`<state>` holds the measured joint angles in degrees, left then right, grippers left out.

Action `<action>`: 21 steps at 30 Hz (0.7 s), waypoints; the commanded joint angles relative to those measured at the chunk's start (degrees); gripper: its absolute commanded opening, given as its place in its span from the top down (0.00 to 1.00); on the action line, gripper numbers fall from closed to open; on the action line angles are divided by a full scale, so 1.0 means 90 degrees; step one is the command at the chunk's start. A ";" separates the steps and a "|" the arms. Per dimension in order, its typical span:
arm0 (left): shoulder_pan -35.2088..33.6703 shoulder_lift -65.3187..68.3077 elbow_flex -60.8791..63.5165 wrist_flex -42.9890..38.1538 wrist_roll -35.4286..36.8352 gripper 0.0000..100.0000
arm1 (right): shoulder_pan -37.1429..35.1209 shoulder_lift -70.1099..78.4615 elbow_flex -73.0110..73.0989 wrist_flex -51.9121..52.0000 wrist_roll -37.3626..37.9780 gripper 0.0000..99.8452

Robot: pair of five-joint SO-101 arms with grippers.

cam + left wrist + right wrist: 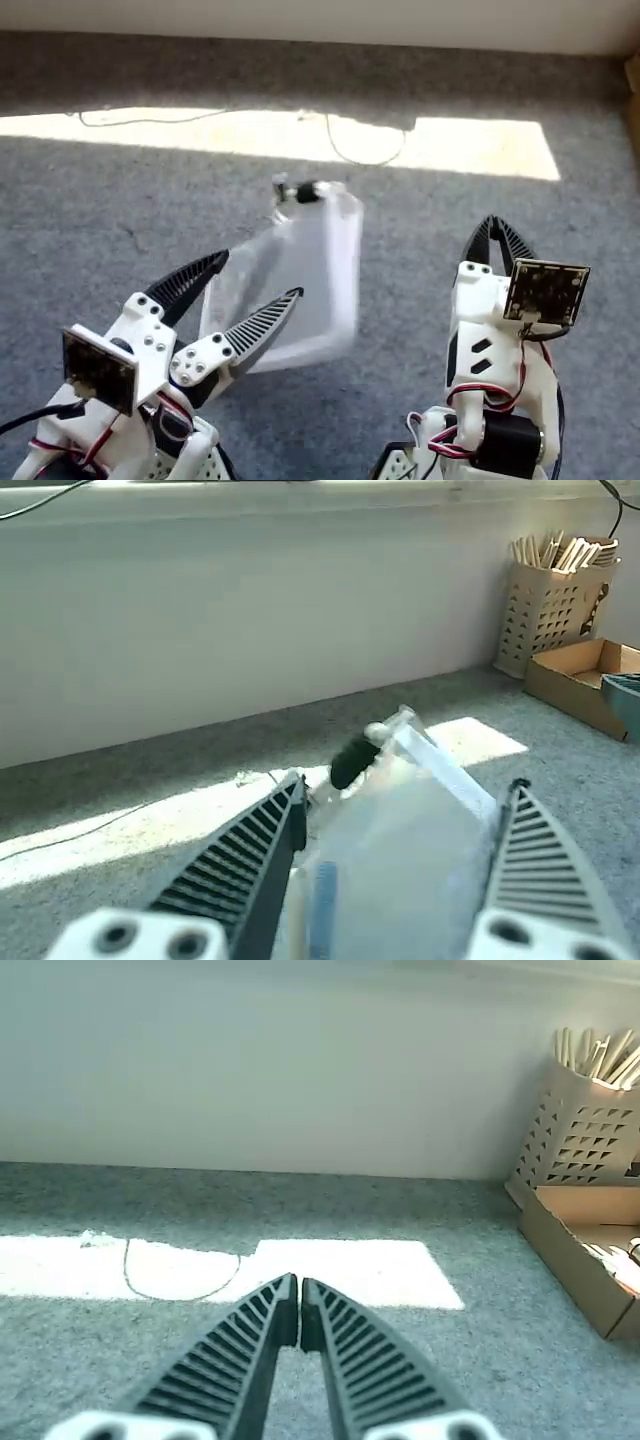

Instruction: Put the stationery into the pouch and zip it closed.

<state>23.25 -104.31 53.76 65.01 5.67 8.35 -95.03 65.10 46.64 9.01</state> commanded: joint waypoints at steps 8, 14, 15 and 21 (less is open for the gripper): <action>-0.0415 -0.0015 -0.0386 0.0000 0.0059 0.75 | -0.0054 -0.0005 -0.0015 -0.0151 -0.0039 0.99; -0.1363 -0.0005 -0.0366 -0.0234 0.0059 0.92 | -0.0054 -0.0005 -0.0024 -0.0151 -0.0039 0.99; -0.1431 -0.0005 -0.0366 -0.0234 0.0059 0.95 | -0.0054 -0.0015 -0.0044 -0.0151 -0.0029 0.99; -0.1753 -0.0005 -0.0122 -0.0381 0.0049 0.99 | -0.0044 -0.0015 -0.0063 -0.0151 -0.0020 0.99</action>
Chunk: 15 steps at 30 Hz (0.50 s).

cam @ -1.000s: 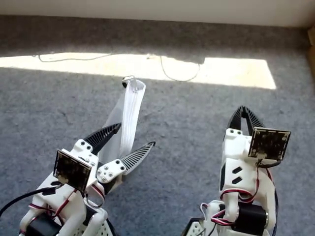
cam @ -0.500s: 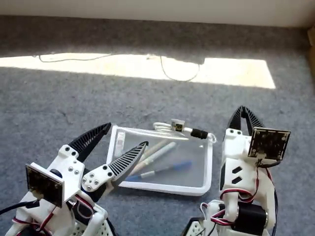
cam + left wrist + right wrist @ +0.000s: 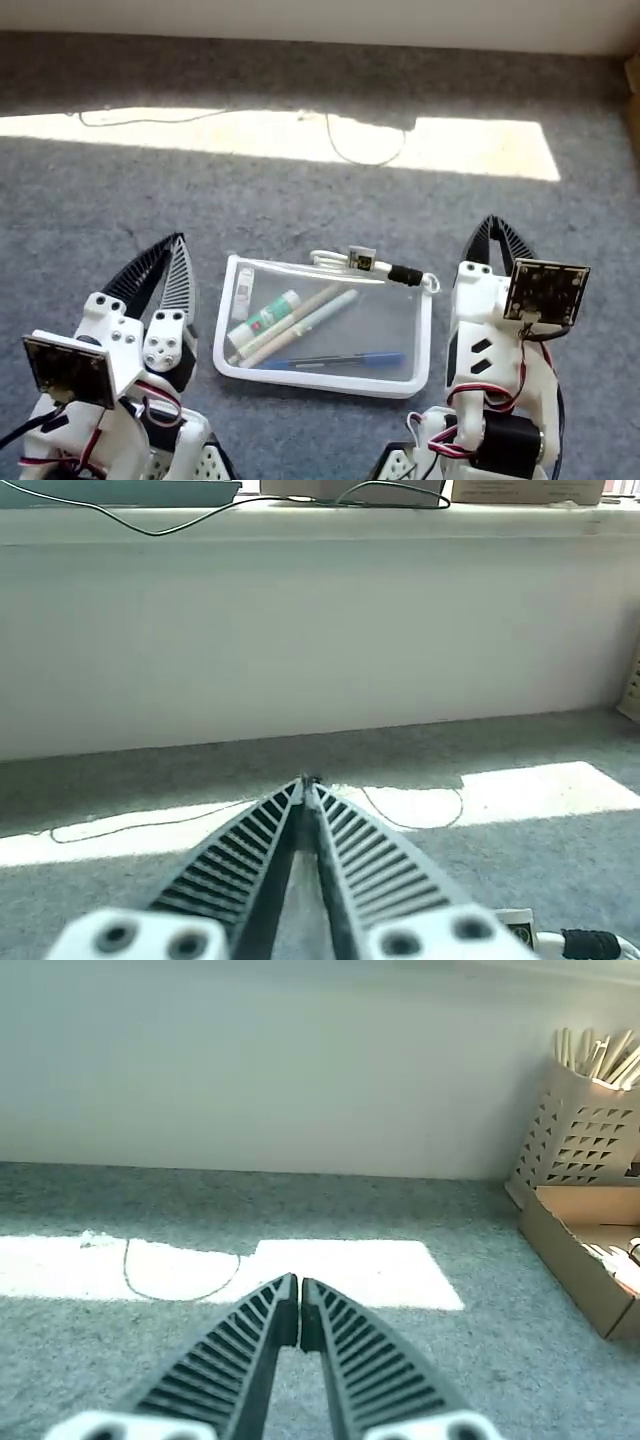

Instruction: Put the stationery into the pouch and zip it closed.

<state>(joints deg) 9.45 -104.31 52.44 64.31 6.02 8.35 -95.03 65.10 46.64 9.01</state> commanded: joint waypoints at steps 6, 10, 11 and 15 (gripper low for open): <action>-0.0816 -0.0005 0.1187 -0.1280 0.0010 0.99 | -0.0024 -0.0024 -0.0073 -0.0151 -0.0010 0.99; -0.1392 -0.0005 0.1998 -0.2022 0.0010 0.99 | -0.0015 -0.0024 -0.0044 -0.0151 -0.0010 0.99; -0.1509 -0.0005 0.2154 -0.2149 0.0010 0.99 | -0.0015 -0.0024 -0.0024 -0.0142 -0.0010 0.99; -0.1802 -0.0005 0.2515 -0.2305 0.0010 0.99 | -0.0015 -0.0024 -0.0015 -0.0122 -0.0010 0.99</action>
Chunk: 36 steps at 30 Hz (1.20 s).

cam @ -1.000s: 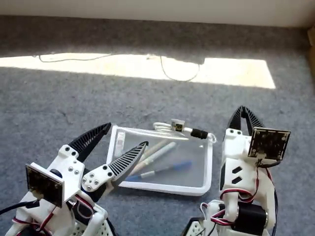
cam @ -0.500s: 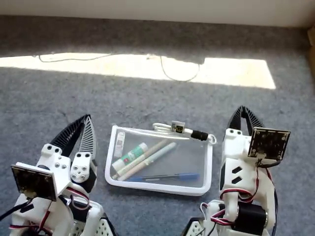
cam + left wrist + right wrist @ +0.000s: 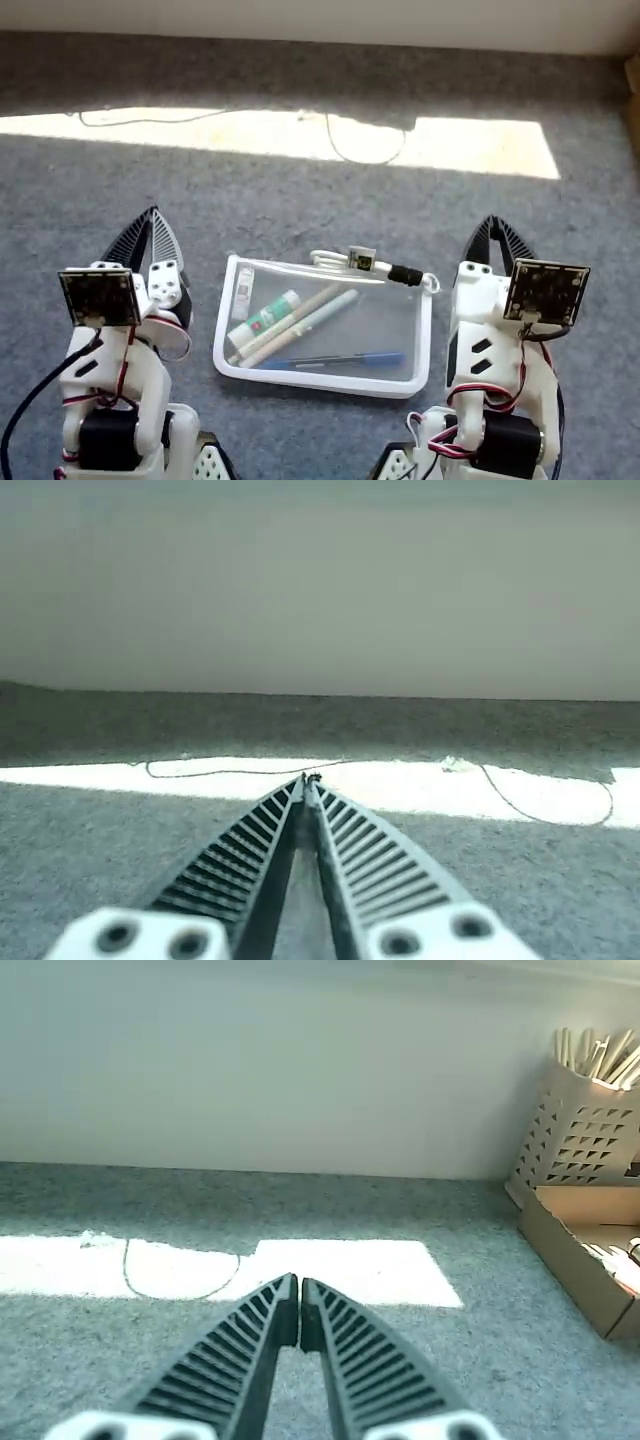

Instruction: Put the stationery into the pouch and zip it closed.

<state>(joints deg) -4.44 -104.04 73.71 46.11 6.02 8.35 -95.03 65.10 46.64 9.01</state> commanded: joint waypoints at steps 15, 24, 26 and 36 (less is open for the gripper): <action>-0.0239 -0.0034 0.1255 -0.0293 0.0020 0.99 | 0.0552 -0.1070 0.2349 -0.0093 -0.0049 0.99; -0.0269 -0.0034 0.2300 -0.0303 0.0010 0.99 | 0.0552 -0.1148 0.3267 -0.0093 -0.0049 0.99; -0.0269 -0.0034 0.2496 -0.0303 0.0010 0.99 | 0.0552 -0.1148 0.3541 -0.0103 -0.0049 0.99; -0.0239 -0.0005 0.2613 -0.0254 0.0020 0.99 | 0.0562 -0.1128 0.4068 0.0112 -0.0059 0.99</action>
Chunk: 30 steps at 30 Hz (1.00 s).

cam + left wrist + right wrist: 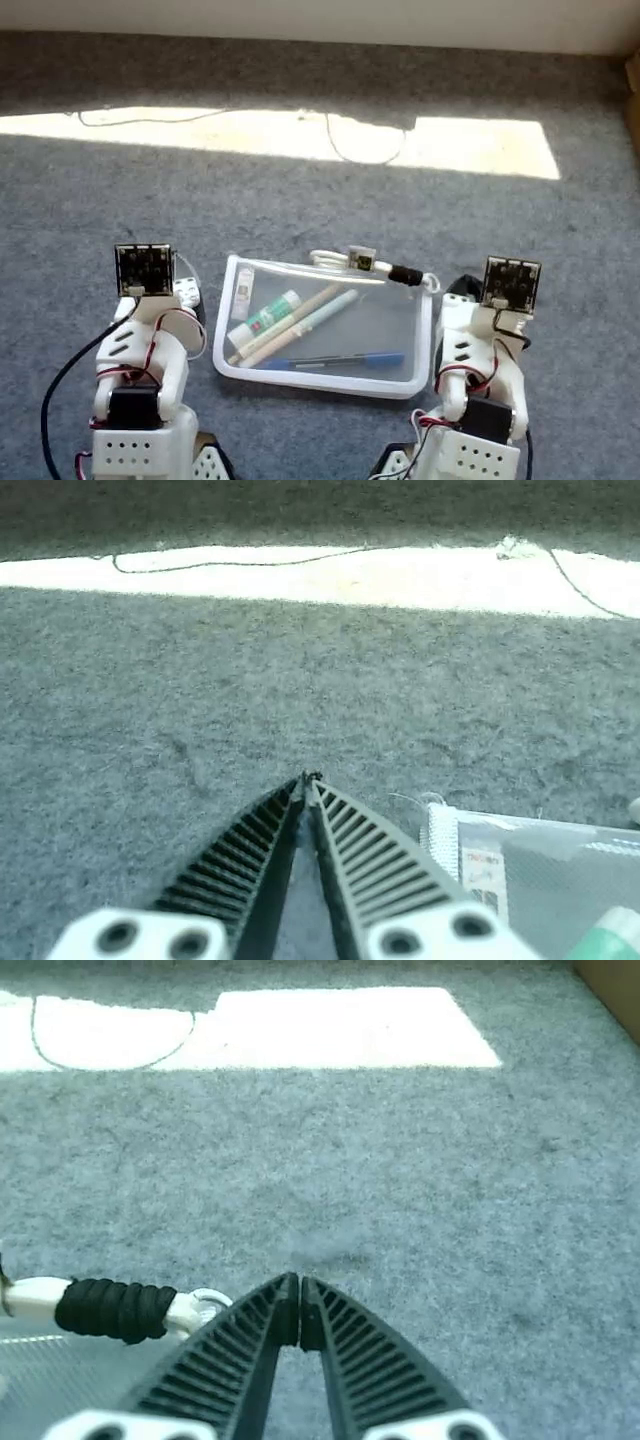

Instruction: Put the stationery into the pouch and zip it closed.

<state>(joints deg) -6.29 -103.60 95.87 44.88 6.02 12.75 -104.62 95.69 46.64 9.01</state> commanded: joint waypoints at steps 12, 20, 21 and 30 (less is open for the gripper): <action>-0.0063 -0.0054 0.0151 0.2081 0.0020 0.99 | 0.0054 -0.0063 0.0669 0.1871 -0.0059 0.99; -0.0073 -0.0054 0.0151 0.2764 0.0020 0.99 | 0.0054 -0.0063 0.0669 0.2779 -0.0020 0.99; -0.0073 -0.0054 0.0151 0.2813 0.0010 0.99 | 0.0054 -0.0063 0.0669 0.2799 -0.0020 0.99; -0.0073 -0.0054 0.0151 0.3429 0.0010 0.99 | 0.0054 -0.0063 0.0669 0.2789 -0.0020 0.99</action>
<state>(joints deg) -6.29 -103.60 95.87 74.68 6.02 12.75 -104.62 95.69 71.52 9.01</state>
